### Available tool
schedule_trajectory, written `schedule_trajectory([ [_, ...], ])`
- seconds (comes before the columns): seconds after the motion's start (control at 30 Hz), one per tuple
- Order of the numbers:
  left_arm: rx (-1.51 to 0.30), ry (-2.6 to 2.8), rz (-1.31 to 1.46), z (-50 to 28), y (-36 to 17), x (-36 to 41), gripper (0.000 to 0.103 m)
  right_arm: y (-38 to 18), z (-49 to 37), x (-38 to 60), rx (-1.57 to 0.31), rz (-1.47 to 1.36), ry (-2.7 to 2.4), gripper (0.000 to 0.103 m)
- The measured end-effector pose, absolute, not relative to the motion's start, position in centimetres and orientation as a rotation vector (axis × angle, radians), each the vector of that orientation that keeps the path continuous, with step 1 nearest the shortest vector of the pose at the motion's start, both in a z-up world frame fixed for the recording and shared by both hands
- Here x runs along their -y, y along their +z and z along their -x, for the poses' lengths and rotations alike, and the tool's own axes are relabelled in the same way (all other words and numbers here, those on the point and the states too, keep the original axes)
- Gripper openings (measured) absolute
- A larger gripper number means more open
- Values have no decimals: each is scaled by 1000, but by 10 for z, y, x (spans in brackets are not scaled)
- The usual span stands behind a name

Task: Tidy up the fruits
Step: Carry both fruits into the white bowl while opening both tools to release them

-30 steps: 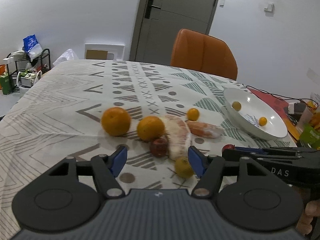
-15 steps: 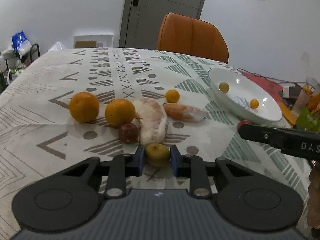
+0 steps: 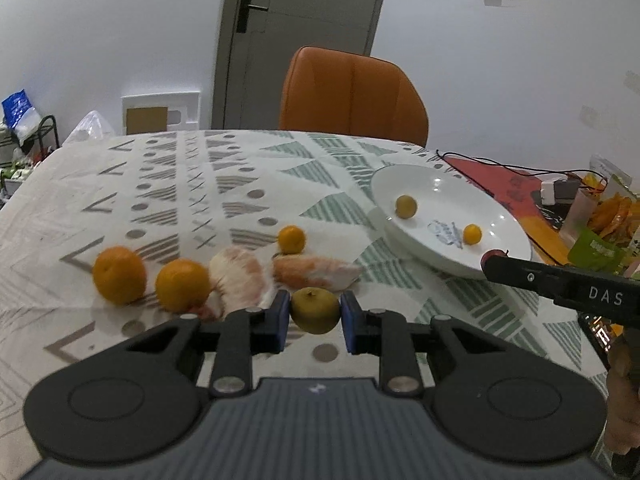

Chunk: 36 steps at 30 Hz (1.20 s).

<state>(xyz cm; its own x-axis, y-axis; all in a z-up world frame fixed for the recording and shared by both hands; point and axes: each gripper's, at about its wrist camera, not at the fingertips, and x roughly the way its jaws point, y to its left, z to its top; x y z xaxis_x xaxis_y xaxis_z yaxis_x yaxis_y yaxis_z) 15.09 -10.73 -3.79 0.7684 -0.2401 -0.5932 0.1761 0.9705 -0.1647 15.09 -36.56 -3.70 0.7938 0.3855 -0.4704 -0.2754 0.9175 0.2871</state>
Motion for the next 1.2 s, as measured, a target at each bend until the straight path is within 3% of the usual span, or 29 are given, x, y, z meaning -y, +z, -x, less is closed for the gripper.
schedule_trajectory([
  [0.7,-615,-286,26,-174,-18,160,25,-31,-164,409,-480,-239,248,23],
  [0.83,-609,-299,10,-178,-15,171,25,-30,-162,417,-458,-248,226,32],
  [1.2,-609,-322,-21,-194,-10,197,25,-40,-152,435,-489,-298,227,41],
])
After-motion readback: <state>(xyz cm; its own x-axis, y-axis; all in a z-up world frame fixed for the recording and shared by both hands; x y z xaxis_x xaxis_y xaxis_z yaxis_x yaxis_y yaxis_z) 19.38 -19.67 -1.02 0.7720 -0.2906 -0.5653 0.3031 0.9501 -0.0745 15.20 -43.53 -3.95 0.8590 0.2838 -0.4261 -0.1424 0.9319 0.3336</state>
